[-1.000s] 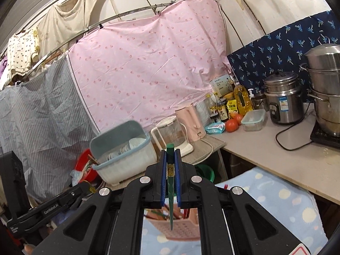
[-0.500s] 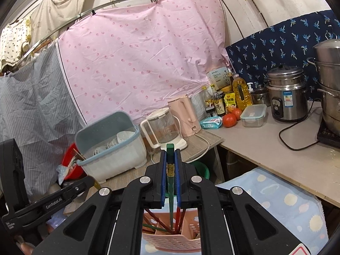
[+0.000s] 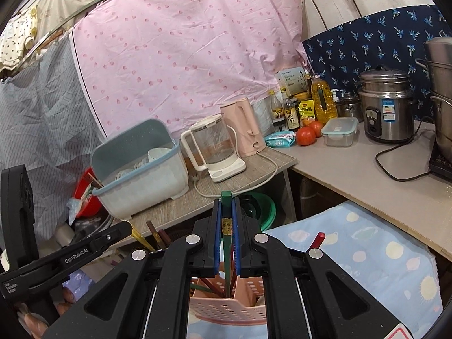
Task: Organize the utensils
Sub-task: 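Open both tools over the pink basket to drop the chopstick and spoon in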
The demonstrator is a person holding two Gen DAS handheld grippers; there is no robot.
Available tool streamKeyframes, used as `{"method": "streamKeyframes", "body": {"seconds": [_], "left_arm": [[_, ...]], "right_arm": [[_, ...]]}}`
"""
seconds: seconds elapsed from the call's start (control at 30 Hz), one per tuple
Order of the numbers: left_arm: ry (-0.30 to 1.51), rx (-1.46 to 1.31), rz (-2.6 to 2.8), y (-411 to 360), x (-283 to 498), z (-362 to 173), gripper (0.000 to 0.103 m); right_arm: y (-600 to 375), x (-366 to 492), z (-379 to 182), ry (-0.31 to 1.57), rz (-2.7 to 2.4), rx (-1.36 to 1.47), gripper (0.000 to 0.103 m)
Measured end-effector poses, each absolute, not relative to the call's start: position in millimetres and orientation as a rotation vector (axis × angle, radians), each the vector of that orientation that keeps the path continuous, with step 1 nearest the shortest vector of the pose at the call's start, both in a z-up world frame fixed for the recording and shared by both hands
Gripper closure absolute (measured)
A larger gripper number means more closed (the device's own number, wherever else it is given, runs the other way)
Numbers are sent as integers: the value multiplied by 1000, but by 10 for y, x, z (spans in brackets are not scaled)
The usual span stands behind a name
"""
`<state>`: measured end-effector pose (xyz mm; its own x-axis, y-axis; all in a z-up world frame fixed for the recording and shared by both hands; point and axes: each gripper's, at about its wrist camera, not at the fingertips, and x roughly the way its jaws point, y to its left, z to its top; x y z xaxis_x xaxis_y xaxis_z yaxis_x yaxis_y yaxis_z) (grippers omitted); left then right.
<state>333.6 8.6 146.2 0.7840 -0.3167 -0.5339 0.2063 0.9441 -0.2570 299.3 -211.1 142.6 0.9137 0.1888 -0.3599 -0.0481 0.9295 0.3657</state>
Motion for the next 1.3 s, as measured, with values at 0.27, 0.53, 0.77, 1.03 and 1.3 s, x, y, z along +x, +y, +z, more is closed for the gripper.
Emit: {"method": "streamKeyframes", "body": {"seconds": [0.27,0.53,0.77,1.03,1.3], "left_arm": [[606,-189,-268,72,3348,1363,100],[623,-189,-253,44,3315,1278,71],[584,-132,-223,-25,3153,1321,55],[584,-69,-189,-114,2914,1297,55],[611,16,-125,-189,2544,1203,55]], "right_arm": [[-2118,2993,1347,424,122,356,96],[-2101,2946,1335,422,118,348,91],[-2124,2868,1292,434,121,359,90],[-2093,2631,1219,456,126,341,88],[-1966,2239,1078,505,122,277,79]]}}
